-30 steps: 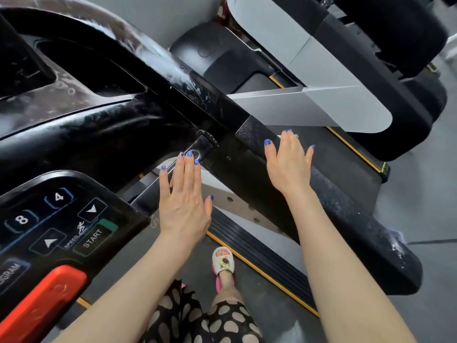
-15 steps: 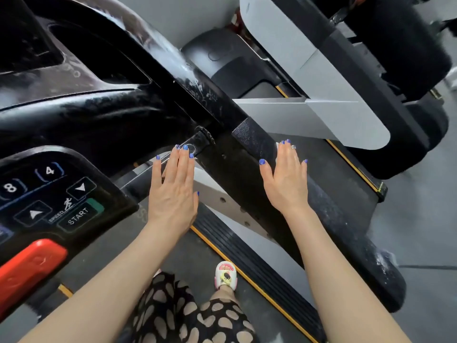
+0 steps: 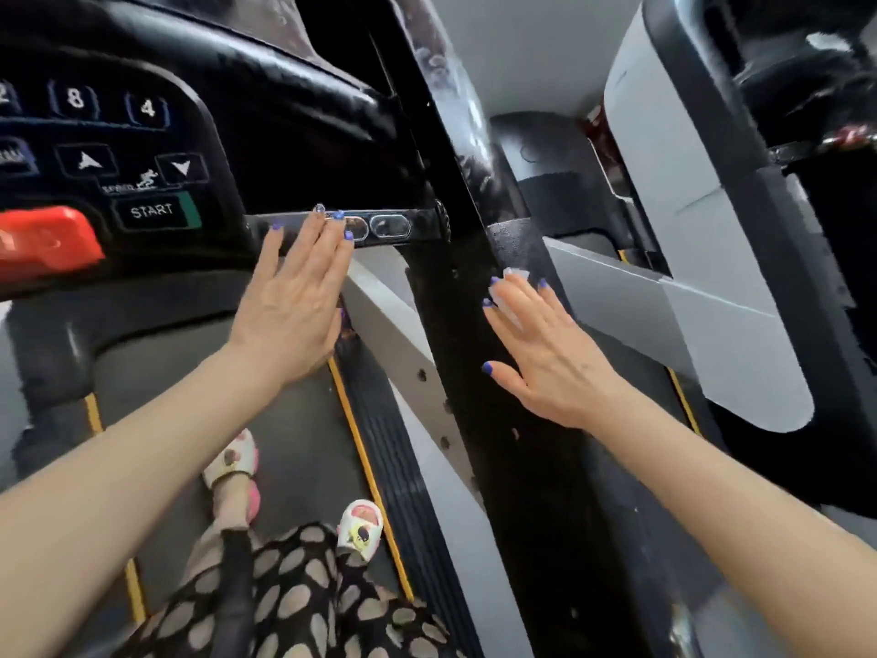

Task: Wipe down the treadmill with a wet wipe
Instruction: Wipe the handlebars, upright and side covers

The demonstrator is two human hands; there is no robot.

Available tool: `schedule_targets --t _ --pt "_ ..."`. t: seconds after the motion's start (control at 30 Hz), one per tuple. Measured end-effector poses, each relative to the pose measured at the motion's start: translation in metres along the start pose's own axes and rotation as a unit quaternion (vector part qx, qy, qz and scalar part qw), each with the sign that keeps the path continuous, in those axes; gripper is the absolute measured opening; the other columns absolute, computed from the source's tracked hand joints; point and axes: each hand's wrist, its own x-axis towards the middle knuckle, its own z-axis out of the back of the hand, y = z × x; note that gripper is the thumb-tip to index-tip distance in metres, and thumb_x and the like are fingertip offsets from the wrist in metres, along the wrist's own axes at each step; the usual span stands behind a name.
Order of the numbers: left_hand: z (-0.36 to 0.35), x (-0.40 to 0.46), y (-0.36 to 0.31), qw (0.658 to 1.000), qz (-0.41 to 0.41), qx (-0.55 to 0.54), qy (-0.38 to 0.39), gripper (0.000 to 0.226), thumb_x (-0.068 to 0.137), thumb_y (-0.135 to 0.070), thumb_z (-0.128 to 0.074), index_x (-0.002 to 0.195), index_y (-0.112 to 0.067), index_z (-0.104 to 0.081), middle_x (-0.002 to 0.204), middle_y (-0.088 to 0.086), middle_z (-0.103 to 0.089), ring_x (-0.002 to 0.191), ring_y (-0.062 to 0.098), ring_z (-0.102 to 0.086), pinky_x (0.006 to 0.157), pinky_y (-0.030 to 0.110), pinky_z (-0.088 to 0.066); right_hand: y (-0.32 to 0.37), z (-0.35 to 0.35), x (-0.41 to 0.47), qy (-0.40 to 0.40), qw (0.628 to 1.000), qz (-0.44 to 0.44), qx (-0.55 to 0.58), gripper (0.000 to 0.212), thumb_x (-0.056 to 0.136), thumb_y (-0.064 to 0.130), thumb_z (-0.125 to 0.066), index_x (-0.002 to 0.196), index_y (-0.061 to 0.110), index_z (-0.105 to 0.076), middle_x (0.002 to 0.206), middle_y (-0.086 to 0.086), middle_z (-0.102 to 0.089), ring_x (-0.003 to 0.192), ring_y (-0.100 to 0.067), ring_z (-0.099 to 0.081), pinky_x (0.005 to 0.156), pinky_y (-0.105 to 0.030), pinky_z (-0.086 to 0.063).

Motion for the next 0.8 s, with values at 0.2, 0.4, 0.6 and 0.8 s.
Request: schedule_targets --t 0.2,0.4,0.6,0.8 --pt "0.0 -0.002 -0.011 0.999 0.044 0.01 0.029 0.083 0.098 -0.039 -0.046 0.16 -0.006 -0.002 0.169 0.012 0.003 0.156 0.03 0.008 0.122 0.053 0.002 -0.022 0.02 -0.004 0.044 0.977 0.094 -0.188 0.075 0.099 0.059 -0.019 0.151 0.012 -0.044 0.161 -0.005 -0.036 0.153 -0.022 -0.024 0.125 -0.055 -0.006" --pt "-0.004 -0.002 -0.01 0.998 0.035 0.042 0.031 0.085 0.099 -0.038 -0.038 0.158 -0.007 0.013 0.168 0.012 0.013 0.155 0.031 0.013 0.123 0.053 0.002 -0.004 0.026 0.057 0.104 0.946 0.077 -0.299 0.078 0.1 0.059 -0.005 0.157 0.013 -0.03 0.166 -0.004 -0.023 0.156 -0.021 -0.008 0.124 -0.054 0.006" --pt "0.0 -0.005 -0.006 0.999 0.031 -0.001 0.022 0.083 0.098 -0.031 -0.042 0.16 -0.008 0.008 0.169 0.011 0.011 0.156 0.028 0.013 0.123 0.05 0.005 0.002 0.027 0.045 0.104 0.942 0.084 -0.308 0.076 0.1 0.06 -0.008 0.159 0.015 -0.022 0.166 -0.004 -0.025 0.156 -0.023 -0.011 0.125 -0.054 0.004" --pt "0.0 -0.004 -0.007 0.999 0.03 -0.002 0.038 0.084 0.099 -0.032 -0.041 0.159 -0.008 0.014 0.167 0.011 0.018 0.155 0.028 0.016 0.123 0.051 0.008 -0.01 0.029 -0.012 0.072 0.953 0.108 -0.275 0.075 0.099 0.056 -0.019 0.15 0.009 -0.044 0.16 -0.007 -0.038 0.152 -0.023 -0.025 0.125 -0.054 -0.005"
